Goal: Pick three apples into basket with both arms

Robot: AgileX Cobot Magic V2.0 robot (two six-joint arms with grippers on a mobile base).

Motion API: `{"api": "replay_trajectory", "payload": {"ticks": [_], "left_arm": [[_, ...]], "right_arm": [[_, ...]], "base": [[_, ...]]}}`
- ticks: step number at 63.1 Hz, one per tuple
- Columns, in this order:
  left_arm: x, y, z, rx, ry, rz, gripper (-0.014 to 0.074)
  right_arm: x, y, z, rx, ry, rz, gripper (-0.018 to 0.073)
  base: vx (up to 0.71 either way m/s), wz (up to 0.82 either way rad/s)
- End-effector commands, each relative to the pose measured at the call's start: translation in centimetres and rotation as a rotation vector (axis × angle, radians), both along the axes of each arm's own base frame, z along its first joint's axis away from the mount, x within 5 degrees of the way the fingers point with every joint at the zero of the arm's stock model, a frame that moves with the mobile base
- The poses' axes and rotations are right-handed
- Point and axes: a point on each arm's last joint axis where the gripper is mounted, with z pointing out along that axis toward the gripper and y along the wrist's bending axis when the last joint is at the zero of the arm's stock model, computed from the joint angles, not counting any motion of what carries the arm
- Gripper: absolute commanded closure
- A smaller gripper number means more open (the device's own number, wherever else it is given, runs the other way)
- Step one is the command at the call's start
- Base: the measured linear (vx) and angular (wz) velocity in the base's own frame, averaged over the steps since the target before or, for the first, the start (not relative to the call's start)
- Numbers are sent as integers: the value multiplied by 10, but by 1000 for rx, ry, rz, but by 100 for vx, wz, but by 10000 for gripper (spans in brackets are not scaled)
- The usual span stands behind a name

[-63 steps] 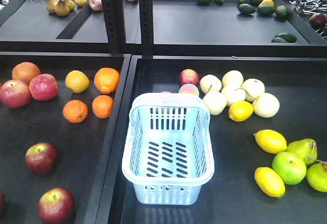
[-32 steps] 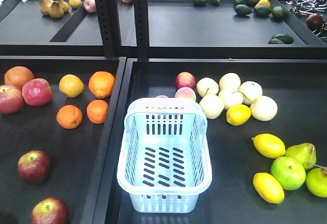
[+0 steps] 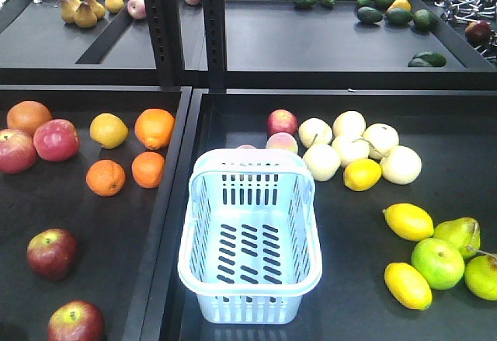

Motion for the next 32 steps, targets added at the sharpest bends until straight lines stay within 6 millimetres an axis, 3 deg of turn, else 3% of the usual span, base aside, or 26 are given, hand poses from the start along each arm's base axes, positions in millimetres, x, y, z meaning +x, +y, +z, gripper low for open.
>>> {"api": "replay_trajectory", "payload": {"ticks": [1,32], "left_arm": [[-1,-1,5,4,-82,-5,603],[-2,-1,17,-8,-216,-15,603]], "right_arm": [[0,0,3,-8,-75,1,564],[0,0,3,-8,-75,1,564]], "base": [[0,0],[0,0]]}}
